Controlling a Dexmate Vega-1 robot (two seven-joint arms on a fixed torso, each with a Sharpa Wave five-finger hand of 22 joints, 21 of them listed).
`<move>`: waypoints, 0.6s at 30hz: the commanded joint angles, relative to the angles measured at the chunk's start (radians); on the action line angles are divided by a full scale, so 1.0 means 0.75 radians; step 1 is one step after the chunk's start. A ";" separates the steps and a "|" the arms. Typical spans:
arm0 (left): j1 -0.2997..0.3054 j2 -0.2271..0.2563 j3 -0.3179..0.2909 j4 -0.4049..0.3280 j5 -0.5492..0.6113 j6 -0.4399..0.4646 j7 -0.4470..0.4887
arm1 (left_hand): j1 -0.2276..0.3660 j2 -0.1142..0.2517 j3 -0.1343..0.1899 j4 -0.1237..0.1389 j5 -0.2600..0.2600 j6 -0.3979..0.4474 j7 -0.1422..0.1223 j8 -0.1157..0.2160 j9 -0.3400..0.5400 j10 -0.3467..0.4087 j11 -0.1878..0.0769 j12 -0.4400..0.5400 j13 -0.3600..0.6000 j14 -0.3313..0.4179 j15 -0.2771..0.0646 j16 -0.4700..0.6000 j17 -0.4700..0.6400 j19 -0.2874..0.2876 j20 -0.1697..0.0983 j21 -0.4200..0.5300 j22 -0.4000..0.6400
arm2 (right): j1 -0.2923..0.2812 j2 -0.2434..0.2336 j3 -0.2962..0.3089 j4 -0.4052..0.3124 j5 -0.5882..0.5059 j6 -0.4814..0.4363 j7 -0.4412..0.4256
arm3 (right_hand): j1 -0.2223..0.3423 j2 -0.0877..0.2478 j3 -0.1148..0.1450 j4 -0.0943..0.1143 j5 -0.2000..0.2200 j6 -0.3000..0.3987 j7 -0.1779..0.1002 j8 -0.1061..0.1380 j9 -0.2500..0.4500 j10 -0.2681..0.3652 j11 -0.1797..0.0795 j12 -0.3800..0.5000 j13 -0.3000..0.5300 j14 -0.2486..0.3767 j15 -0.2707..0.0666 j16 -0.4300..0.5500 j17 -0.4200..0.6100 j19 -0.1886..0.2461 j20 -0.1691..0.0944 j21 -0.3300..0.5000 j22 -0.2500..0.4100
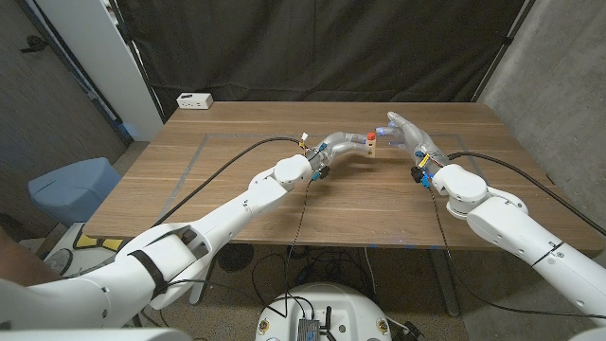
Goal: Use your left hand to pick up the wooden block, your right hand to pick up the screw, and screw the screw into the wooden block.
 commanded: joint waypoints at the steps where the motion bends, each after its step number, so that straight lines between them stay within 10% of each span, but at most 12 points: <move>1: 0.015 0.009 0.001 -0.030 0.005 0.015 0.011 | -0.026 0.030 0.071 0.080 0.004 0.111 0.090 0.017 0.006 0.004 -0.008 0.010 0.003 0.011 -0.006 0.001 0.000 0.011 0.000 0.001 0.007 | 0.025 0.008 -0.019 0.031 -0.001 0.029 0.040 | 0.004 -0.009 0.003 -0.005 0.009 -0.011 0.002 -0.003 0.003 -0.011 -0.001 0.002 0.002 -0.016 0.001 -0.003 0.002 -0.002 -0.009 -0.002 0.005; 18: 0.028 0.013 0.000 -0.050 0.007 0.023 0.021 | -0.023 0.032 0.069 0.080 0.004 0.111 0.091 0.017 0.006 0.003 -0.007 0.009 0.003 0.011 -0.004 0.001 0.001 0.011 0.001 0.001 0.007 | 0.020 0.000 -0.017 0.025 0.006 0.028 0.046 | 0.002 -0.009 0.003 -0.004 0.010 0.045 0.012 0.028 0.003 0.000 -0.010 0.014 0.002 -0.016 0.001 0.002 0.002 -0.005 -0.007 -0.001 0.005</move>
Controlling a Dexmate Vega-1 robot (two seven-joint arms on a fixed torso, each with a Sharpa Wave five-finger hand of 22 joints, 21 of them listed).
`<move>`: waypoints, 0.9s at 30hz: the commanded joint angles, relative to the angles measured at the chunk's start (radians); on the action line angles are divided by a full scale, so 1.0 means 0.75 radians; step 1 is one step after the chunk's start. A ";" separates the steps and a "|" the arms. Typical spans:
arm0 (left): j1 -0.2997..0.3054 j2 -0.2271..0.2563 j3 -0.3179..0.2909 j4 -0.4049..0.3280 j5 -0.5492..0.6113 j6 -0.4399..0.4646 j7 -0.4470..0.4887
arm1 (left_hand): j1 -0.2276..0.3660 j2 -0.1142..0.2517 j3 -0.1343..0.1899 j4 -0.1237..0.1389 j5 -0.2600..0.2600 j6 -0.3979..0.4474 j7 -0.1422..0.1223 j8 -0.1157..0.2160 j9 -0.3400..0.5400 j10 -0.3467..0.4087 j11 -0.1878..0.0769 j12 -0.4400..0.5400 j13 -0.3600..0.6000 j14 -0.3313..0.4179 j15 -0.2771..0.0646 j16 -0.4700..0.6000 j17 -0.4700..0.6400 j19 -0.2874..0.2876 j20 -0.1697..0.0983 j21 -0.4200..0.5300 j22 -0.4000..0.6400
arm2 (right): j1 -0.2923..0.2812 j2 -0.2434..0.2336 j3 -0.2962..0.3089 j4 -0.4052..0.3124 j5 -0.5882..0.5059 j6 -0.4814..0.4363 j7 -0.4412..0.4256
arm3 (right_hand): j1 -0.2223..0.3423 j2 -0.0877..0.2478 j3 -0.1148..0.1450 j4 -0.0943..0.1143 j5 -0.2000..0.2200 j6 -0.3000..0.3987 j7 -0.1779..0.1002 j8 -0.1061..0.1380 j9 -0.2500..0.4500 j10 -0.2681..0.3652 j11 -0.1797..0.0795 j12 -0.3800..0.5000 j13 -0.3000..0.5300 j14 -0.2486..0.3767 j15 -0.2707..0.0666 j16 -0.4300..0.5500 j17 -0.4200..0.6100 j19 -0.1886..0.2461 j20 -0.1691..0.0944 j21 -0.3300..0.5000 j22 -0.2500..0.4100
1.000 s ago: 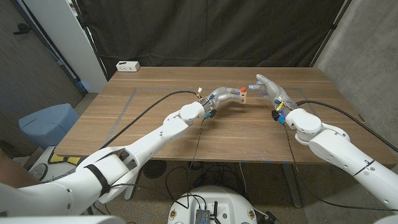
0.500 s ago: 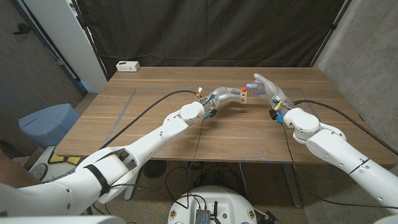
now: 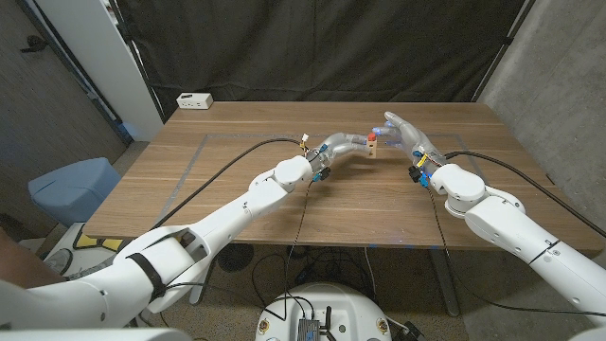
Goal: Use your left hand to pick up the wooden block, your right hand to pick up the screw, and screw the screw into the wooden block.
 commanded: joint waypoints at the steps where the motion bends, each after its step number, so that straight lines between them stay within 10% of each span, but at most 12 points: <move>1: 0.010 0.003 -0.001 -0.014 0.001 0.005 0.006 | -0.022 0.032 0.069 0.079 0.005 0.112 0.090 0.017 0.006 0.003 -0.007 0.005 0.002 0.011 -0.005 0.001 0.000 0.011 0.000 0.001 0.007 | 0.000 -0.006 0.000 -0.003 0.007 -0.001 0.009 | 0.002 -0.009 0.003 -0.004 0.010 0.024 0.008 0.011 0.003 0.009 -0.009 0.008 0.001 -0.003 0.003 0.002 0.002 0.001 -0.002 -0.001 0.005; 27: 0.010 0.002 0.001 -0.020 0.003 0.011 0.009 | -0.022 0.035 0.070 0.081 0.005 0.113 0.091 0.018 0.005 0.005 -0.007 0.005 0.002 0.012 -0.004 0.000 0.000 0.011 0.001 0.001 0.007 | -0.010 -0.006 0.004 -0.001 0.008 0.005 -0.002 | 0.002 -0.005 0.004 -0.004 0.010 0.065 0.018 0.023 0.002 0.030 -0.004 0.016 0.001 0.008 0.000 0.009 0.002 0.010 -0.002 0.003 0.005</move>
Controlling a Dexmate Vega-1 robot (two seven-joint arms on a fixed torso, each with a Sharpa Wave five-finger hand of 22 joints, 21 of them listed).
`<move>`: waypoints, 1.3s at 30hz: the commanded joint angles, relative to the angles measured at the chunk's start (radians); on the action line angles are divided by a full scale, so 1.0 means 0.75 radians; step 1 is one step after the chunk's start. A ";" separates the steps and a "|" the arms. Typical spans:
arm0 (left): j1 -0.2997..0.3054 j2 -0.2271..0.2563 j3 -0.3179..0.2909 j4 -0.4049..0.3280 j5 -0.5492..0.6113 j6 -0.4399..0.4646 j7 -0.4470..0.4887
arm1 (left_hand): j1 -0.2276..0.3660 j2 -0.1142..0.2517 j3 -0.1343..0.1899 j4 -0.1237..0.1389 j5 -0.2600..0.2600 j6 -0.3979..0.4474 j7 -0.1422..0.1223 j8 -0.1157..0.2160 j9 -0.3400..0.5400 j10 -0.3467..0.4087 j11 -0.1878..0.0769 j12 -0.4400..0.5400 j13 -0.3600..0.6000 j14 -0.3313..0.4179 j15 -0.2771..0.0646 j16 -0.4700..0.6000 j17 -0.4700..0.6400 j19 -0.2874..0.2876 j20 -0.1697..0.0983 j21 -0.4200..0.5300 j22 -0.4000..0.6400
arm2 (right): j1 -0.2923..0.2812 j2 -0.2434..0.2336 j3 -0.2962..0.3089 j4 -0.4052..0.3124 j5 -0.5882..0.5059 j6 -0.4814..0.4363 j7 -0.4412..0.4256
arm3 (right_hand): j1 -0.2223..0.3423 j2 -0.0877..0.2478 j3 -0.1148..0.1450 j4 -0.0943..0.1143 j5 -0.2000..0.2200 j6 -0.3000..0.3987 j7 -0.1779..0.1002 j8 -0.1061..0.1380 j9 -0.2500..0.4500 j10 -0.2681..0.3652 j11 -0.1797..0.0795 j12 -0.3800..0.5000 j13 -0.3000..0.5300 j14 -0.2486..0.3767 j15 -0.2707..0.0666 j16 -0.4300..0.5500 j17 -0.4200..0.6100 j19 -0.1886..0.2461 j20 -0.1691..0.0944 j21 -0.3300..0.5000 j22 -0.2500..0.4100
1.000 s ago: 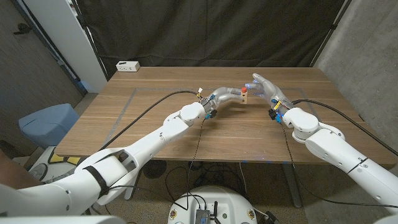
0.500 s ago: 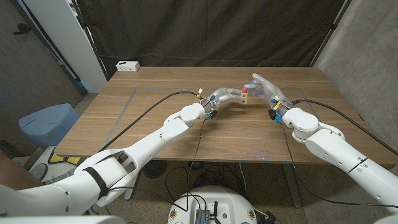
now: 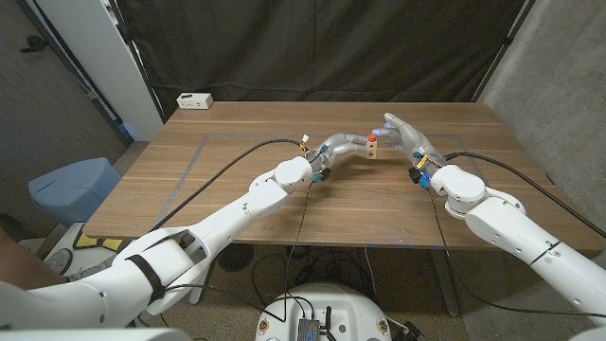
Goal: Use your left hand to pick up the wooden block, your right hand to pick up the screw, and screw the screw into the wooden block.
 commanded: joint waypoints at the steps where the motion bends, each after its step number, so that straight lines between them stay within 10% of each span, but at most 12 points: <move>1: 0.001 -0.002 0.001 -0.003 0.000 0.003 0.002 | -0.021 0.034 0.075 0.075 0.006 0.114 0.091 0.018 0.006 0.005 -0.008 0.006 0.002 0.012 -0.003 0.000 0.000 0.011 0.001 0.001 0.007 | -0.001 -0.001 0.003 0.000 0.000 0.002 -0.004 | 0.002 -0.005 0.004 -0.004 0.010 0.014 0.003 0.006 0.003 0.010 0.000 0.007 0.004 0.009 0.000 0.009 0.002 0.010 -0.002 0.003 0.005; 39: -0.011 -0.022 0.001 0.040 -0.011 -0.011 -0.002 | -0.018 0.041 0.079 0.076 0.006 0.114 0.089 0.018 0.006 0.006 -0.010 0.005 0.001 0.014 -0.004 0.000 0.000 0.013 0.003 0.001 0.007 | -0.031 -0.005 0.027 -0.032 0.011 -0.037 -0.057 | 0.005 -0.001 0.008 -0.005 0.011 0.108 0.016 0.027 0.001 0.070 0.000 0.020 0.004 0.053 -0.007 0.021 0.001 0.032 0.000 0.007 0.004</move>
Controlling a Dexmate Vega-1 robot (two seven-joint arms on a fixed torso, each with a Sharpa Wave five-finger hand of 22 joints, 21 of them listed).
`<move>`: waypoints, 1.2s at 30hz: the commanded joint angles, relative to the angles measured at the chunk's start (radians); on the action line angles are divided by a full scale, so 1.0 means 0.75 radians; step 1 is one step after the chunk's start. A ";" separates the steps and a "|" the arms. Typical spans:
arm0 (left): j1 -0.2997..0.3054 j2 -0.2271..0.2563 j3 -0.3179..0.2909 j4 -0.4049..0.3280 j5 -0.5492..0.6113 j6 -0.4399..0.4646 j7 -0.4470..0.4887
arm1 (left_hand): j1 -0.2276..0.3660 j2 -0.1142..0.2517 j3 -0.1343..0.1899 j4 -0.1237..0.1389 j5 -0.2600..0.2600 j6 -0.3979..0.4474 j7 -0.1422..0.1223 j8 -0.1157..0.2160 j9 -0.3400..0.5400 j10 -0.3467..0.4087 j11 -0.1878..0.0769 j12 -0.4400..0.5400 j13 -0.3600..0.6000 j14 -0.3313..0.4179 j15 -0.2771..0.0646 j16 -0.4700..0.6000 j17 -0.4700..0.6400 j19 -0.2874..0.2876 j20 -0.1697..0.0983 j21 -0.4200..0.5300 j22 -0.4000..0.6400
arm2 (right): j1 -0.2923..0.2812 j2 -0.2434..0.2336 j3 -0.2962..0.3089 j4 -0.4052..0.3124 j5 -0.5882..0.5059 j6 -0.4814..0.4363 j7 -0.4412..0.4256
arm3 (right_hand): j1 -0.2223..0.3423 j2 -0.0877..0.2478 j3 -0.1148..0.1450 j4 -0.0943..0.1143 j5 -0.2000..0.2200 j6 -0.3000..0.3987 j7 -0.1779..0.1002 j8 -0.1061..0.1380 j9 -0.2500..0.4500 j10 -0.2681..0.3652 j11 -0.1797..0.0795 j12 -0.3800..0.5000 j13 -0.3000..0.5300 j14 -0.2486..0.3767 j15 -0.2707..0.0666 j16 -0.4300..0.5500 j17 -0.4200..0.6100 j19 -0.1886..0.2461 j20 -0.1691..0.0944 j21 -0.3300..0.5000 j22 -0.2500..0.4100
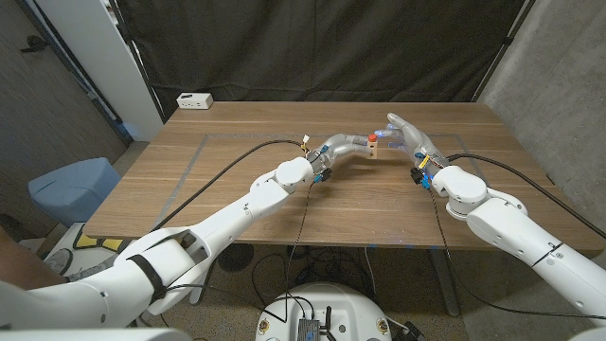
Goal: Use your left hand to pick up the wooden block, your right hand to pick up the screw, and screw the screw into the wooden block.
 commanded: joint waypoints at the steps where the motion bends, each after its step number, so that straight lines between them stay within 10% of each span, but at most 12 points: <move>1: -0.012 -0.016 0.000 0.041 -0.006 -0.016 -0.006 | -0.019 0.040 0.079 0.077 0.011 0.115 0.087 0.018 0.006 0.006 -0.011 0.007 0.007 0.014 -0.004 0.000 0.000 0.013 0.003 0.001 0.007 | -0.012 -0.004 0.010 -0.014 0.003 -0.021 -0.029 | 0.005 -0.001 0.009 -0.005 0.011 0.027 -0.001 0.013 0.002 0.022 0.005 0.011 0.003 0.011 -0.003 0.014 0.004 0.011 0.002 0.008 0.004; 31: -0.062 -0.056 0.005 0.155 -0.017 -0.060 -0.042 | -0.021 0.042 0.082 0.078 0.012 0.114 0.089 0.018 0.006 0.006 -0.007 0.007 0.008 0.014 -0.004 -0.002 0.000 0.012 0.003 0.000 0.007 | 0.007 -0.005 -0.003 0.017 0.004 0.033 0.033 | 0.010 0.009 0.016 -0.005 0.013 0.154 0.019 0.036 -0.001 0.099 -0.036 0.019 0.003 0.058 -0.023 0.020 0.003 0.028 -0.001 0.006 0.004; 36: -0.065 -0.056 0.005 0.159 -0.015 -0.062 -0.042 | -0.023 0.041 0.081 0.079 0.011 0.117 0.090 0.019 0.006 0.005 -0.007 0.007 0.008 0.014 -0.005 -0.002 0.000 0.012 0.003 0.000 0.007 | 0.023 0.003 -0.014 0.054 0.000 0.086 0.078 | 0.013 0.012 0.019 -0.005 0.014 0.159 0.021 0.030 -0.001 0.102 -0.043 0.014 0.003 0.058 -0.031 0.016 0.003 0.035 -0.058 0.007 0.004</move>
